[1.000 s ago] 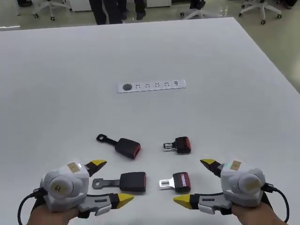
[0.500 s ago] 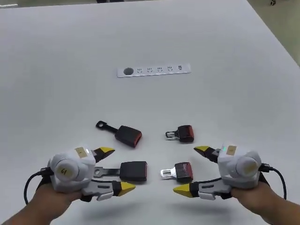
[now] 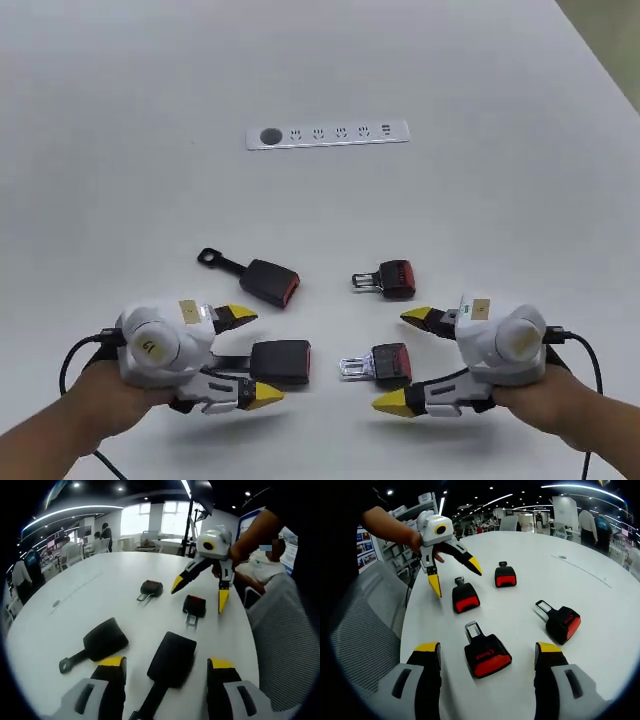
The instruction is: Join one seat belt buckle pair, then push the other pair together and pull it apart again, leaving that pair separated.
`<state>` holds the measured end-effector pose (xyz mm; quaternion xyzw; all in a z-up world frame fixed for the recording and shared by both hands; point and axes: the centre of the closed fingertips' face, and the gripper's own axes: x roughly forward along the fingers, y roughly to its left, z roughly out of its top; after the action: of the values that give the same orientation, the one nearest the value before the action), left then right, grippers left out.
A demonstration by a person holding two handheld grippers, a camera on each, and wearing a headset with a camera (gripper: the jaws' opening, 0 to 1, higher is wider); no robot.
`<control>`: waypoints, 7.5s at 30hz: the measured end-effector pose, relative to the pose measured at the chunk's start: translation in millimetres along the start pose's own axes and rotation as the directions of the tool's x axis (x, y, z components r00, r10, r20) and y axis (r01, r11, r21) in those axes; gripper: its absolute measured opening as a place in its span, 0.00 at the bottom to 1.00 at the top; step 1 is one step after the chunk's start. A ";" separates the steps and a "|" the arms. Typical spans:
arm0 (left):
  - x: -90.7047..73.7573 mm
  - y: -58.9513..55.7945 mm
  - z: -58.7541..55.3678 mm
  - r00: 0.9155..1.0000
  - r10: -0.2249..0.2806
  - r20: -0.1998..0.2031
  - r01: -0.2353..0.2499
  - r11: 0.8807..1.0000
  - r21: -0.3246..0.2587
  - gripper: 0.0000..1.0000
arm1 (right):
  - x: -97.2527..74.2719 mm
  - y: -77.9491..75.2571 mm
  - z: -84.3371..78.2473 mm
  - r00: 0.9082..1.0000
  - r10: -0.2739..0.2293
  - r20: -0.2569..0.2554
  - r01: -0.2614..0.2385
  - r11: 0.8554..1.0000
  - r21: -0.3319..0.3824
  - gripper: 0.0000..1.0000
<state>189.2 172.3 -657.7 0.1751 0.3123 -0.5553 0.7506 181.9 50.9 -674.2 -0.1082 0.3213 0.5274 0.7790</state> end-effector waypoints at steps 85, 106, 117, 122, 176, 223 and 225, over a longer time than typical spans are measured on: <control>19.1 6.1 -31.5 0.978 -0.117 -0.173 0.148 0.973 0.177 0.34 | 29.6 -3.9 -3.0 0.998 0.047 -0.048 -0.051 0.995 -0.089 0.35; 20.1 7.2 -33.4 0.974 -0.120 -0.191 0.155 0.972 0.179 0.34 | 49.6 12.6 16.7 0.996 0.083 -0.044 -0.088 0.987 -0.132 0.34; 21.7 4.6 -31.1 0.972 -0.121 -0.203 0.161 0.968 0.193 0.33 | 53.0 12.8 17.2 0.997 0.066 -0.045 -0.071 0.990 -0.120 0.34; 23.2 3.9 -30.0 0.971 -0.129 -0.201 0.170 0.964 0.202 0.32 | 58.1 17.9 20.0 0.997 0.065 -0.042 -0.069 0.992 -0.108 0.34; 24.5 2.3 -31.1 0.958 -0.117 -0.261 0.178 0.958 0.226 0.33 | 51.8 12.6 12.6 0.996 0.027 -0.085 -0.038 0.990 -0.132 0.34; 23.0 2.7 -32.0 0.959 -0.136 -0.248 0.194 0.954 0.229 0.33 | -3.9 1.9 -22.1 0.994 0.025 -0.111 -0.041 0.989 -0.141 0.35; 22.8 2.3 -31.7 0.959 -0.136 -0.248 0.195 0.954 0.230 0.33 | -6.5 0.8 -23.7 0.994 0.023 -0.109 -0.038 0.990 -0.137 0.35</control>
<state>187.1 175.8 -696.6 0.3049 0.3376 -0.6278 0.6316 170.5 34.3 -688.3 -0.1854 0.3266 0.5538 0.7431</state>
